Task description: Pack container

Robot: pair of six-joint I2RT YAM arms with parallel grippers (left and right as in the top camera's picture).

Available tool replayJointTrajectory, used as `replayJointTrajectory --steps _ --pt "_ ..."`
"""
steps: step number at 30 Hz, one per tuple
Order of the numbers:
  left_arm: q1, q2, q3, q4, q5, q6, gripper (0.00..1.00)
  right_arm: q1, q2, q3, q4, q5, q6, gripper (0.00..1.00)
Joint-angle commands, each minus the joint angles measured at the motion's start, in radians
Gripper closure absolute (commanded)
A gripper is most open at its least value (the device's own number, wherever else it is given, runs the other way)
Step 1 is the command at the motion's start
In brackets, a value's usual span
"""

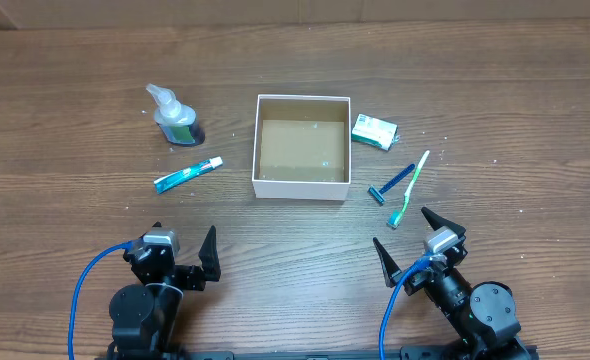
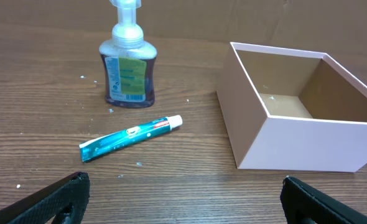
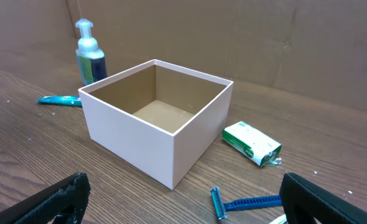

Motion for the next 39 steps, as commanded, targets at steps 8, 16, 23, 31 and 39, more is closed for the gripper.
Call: replayJointTrajectory --steps 8,16,23,31,39 --pt "0.005 -0.012 -0.009 0.004 0.008 -0.01 0.0 -0.003 -0.012 -0.006 0.008 0.006 0.0 0.0" --pt "0.005 -0.012 -0.009 0.003 0.008 -0.01 0.0 -0.003 -0.012 -0.006 0.01 0.007 0.029 0.0" --pt "0.005 -0.012 -0.009 0.004 0.008 -0.01 0.0 -0.003 -0.012 -0.006 0.002 0.074 0.704 0.0" --pt "0.005 -0.012 -0.009 0.003 0.008 -0.01 0.0 -0.004 -0.011 -0.006 0.063 0.058 0.896 0.0" --pt "0.005 -0.012 -0.009 0.004 0.008 -0.01 0.0 -0.004 0.059 0.045 0.083 0.027 0.846 0.0"
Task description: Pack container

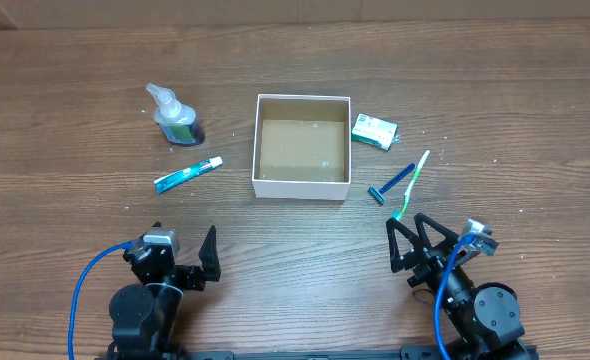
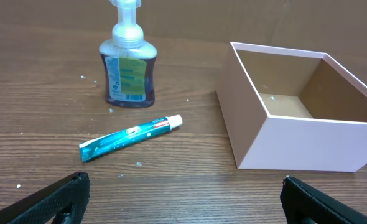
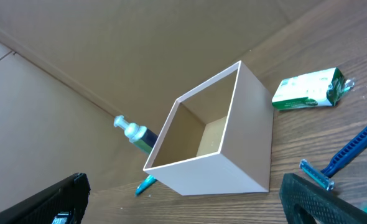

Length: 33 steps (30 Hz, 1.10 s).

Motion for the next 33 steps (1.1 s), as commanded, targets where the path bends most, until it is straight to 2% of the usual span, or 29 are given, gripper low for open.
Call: replayJointTrajectory --steps 1,8,19,25,27,33 --pt "0.006 -0.012 -0.009 0.003 0.008 -0.01 0.0 -0.004 0.078 0.064 0.005 -0.012 -0.042 0.0" --pt "0.006 -0.012 -0.009 0.004 0.008 -0.01 0.0 -0.004 0.323 0.198 -0.039 0.01 -0.061 0.0" --pt "0.006 -0.012 -0.009 0.004 0.008 -0.01 0.0 -0.004 0.611 0.562 -0.257 0.054 -0.306 0.0" --pt "0.006 -0.012 -0.009 0.003 0.008 -0.01 0.0 -0.004 0.783 0.639 -0.18 0.081 -0.41 0.0" --pt "0.006 -0.012 -0.009 0.003 0.008 -0.01 0.0 -0.004 0.891 0.684 -0.163 0.079 -0.473 0.0" --pt "0.006 -0.012 -0.009 0.004 0.008 -0.01 0.0 -0.037 1.082 0.842 -0.208 0.149 -0.61 0.0"
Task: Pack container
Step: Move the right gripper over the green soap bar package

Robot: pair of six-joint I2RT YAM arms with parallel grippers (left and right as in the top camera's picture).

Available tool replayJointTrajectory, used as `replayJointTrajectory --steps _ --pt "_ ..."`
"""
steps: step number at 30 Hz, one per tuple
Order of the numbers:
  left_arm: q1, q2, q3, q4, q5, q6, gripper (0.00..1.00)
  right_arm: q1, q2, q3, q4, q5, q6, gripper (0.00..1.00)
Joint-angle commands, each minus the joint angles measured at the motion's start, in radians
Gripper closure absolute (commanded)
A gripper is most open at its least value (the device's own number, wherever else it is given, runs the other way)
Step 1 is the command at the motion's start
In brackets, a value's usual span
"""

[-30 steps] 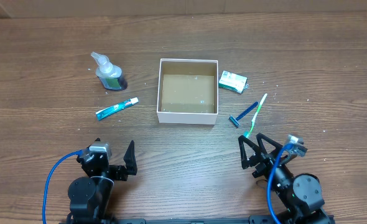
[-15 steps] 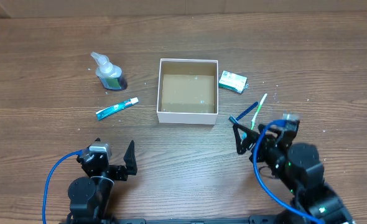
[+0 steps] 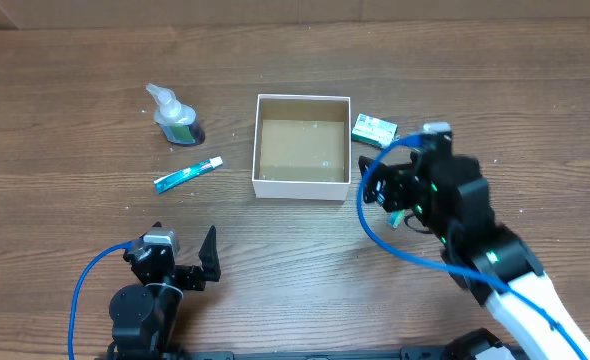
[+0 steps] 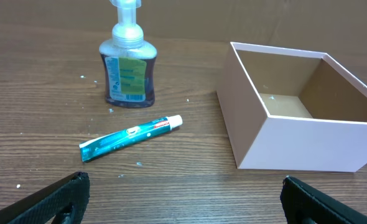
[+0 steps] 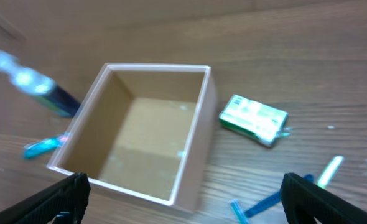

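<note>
The white open box (image 3: 302, 185) stands at mid table with nothing in it. Left of it are a soap pump bottle (image 3: 175, 115) and a teal toothpaste tube (image 3: 187, 175). A green packet (image 3: 374, 130) lies by its right wall. My right gripper (image 5: 183, 210) hovers open above the box's (image 5: 199, 137) right front corner, over the blue razor (image 5: 258, 205) and green toothbrush (image 5: 328, 169); the arm hides both from overhead. My left gripper (image 4: 183, 202) rests open near the front edge, facing the toothpaste (image 4: 130, 137) and bottle (image 4: 129, 68).
Brown cardboard walls stand behind the wooden table (image 3: 75, 60). Blue cables (image 3: 80, 290) loop from both arm bases. The right arm (image 3: 495, 265) stretches diagonally from the front right toward the box.
My right gripper was tilted near its base at the front right; now it is out over the razor and toothbrush beside the box, looking down. The left arm is unchanged.
Both grippers first rested open at the front edge, with all items lying around the box. Then the right wrist was tilted on its side at the base. Now the right arm reaches out by the box's right side, its gripper holding nothing.
</note>
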Motion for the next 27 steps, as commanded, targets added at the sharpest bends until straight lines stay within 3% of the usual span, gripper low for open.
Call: replayJointTrajectory --steps 1,7,12,17,27 --pt "0.005 -0.012 -0.009 0.004 0.008 -0.01 0.0 -0.052 0.077 0.138 -0.017 0.06 -0.154 0.0" --pt "0.005 -0.012 -0.009 0.004 0.008 -0.01 0.0 -0.242 0.165 0.292 -0.082 -0.035 -0.418 0.0" --pt "0.005 -0.012 -0.009 0.004 0.008 -0.01 0.0 -0.373 0.258 0.324 -0.034 -0.206 -0.607 0.0" --pt "0.005 -0.012 -0.009 0.003 0.008 -0.01 0.0 -0.411 0.373 0.326 -0.025 -0.335 -0.729 0.0" --pt "0.005 -0.012 -0.009 0.004 0.008 -0.01 0.0 -0.411 0.591 0.326 0.047 -0.377 -0.896 0.0"
